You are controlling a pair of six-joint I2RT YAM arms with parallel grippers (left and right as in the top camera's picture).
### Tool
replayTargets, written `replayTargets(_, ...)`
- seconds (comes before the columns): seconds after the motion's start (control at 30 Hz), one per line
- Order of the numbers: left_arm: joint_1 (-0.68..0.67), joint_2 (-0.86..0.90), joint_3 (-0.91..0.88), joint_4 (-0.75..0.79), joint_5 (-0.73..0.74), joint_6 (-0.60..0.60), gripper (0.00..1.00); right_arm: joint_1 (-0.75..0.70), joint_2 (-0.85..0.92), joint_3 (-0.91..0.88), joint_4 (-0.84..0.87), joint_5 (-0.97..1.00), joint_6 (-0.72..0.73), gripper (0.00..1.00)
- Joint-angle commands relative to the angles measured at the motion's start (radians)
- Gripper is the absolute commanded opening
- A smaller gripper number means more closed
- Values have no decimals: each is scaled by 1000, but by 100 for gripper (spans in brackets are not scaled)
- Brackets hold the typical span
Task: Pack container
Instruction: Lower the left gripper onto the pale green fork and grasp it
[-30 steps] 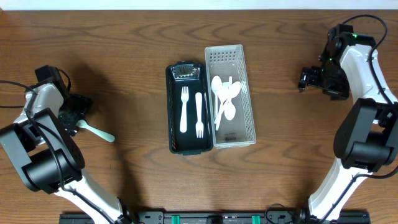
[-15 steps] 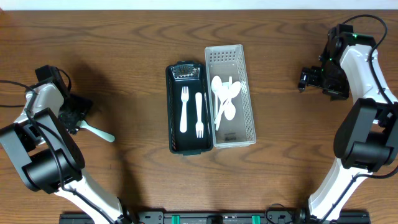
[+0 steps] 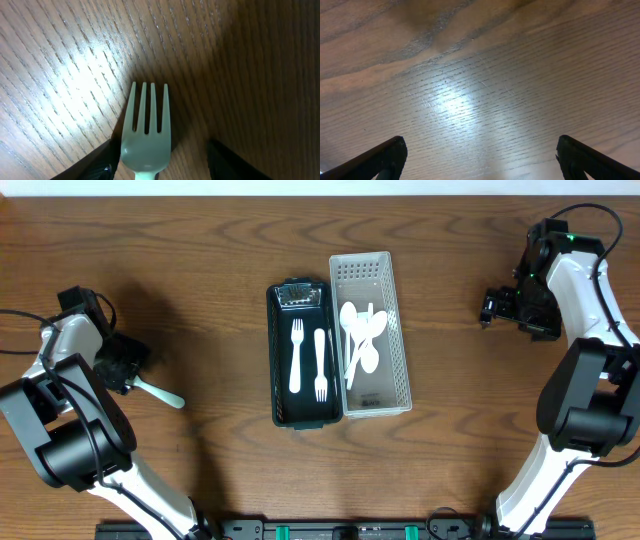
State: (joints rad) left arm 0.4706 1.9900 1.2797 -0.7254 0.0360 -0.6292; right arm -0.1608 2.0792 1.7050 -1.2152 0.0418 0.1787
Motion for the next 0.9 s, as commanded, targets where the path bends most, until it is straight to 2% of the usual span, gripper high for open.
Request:
replayTargets(0.0,2,51,-29,-15,-19,8,58,-2,-7,10,-3,7,8,98)
replayTargets(0.2,2,51,-29,-7,-21,8,53,-2,-7,10,-9,6,9,96)
replayTargets(0.57,2,51,-29,31,-29,8,53,-2,-7,10,-17,7,30,95)
replayTargets(0.87,2,51,-29,40,-29,9,42,-2,-7,10,-19,7,31,95)
